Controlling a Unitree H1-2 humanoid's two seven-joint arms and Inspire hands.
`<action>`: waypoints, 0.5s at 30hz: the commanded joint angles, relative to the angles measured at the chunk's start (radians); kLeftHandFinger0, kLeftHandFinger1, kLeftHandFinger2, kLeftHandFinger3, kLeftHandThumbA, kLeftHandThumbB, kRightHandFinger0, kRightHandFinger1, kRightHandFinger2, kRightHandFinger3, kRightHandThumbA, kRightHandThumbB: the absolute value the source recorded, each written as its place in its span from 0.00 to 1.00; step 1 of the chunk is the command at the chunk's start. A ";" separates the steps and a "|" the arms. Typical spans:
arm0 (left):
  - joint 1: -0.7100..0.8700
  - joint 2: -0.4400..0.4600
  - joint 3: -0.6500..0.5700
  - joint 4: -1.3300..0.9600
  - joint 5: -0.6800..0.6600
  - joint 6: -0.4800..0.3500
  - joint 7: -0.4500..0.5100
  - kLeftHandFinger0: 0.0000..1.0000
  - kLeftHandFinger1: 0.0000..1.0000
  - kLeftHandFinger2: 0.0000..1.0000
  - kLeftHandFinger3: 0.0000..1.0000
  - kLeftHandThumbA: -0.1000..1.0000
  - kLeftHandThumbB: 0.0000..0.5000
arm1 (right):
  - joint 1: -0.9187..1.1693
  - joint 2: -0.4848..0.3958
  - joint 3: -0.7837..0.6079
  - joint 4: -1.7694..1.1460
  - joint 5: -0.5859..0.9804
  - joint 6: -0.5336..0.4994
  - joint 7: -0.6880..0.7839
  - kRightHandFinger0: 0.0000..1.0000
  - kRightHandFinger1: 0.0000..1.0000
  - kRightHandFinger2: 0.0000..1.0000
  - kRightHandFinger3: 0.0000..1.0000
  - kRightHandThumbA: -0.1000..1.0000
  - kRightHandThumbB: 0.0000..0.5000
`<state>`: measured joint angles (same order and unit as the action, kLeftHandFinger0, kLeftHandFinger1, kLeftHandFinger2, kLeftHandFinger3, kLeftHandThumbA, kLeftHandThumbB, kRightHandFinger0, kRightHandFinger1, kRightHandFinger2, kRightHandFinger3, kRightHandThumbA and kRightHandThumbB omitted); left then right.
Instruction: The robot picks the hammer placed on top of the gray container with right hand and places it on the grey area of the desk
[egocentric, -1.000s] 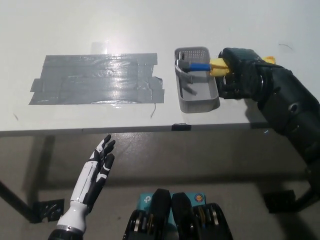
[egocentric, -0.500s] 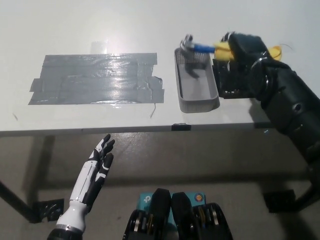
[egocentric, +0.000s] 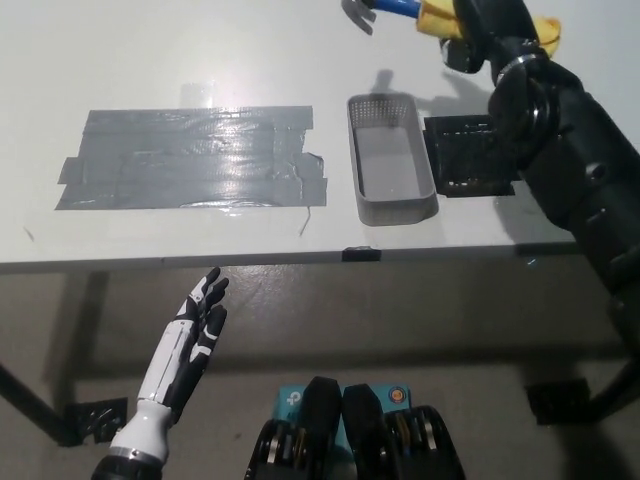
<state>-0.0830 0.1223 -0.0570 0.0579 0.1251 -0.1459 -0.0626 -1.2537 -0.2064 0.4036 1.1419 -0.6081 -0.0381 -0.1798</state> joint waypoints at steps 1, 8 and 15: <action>-0.018 0.009 -0.005 -0.042 0.007 -0.012 -0.006 1.00 1.00 1.00 1.00 0.93 0.27 | -0.123 0.051 0.002 -0.028 0.000 -0.016 -0.041 0.05 0.56 0.88 0.98 0.00 0.28; -0.014 0.009 -0.008 -0.048 0.009 -0.006 -0.008 1.00 1.00 1.00 1.00 0.95 0.33 | -0.119 0.148 0.021 -0.006 -0.014 -0.041 -0.091 0.02 0.50 0.80 0.88 0.00 0.30; -0.012 0.008 -0.013 -0.044 0.017 -0.026 -0.003 1.00 1.00 1.00 1.00 0.95 0.31 | -0.125 0.271 0.007 0.048 0.011 -0.032 -0.104 0.00 0.48 0.81 0.92 0.00 0.31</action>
<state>-0.0832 0.1251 -0.0628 0.0424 0.1338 -0.1460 -0.0633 -1.2645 0.0328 0.4246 1.1895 -0.6167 -0.0365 -0.2026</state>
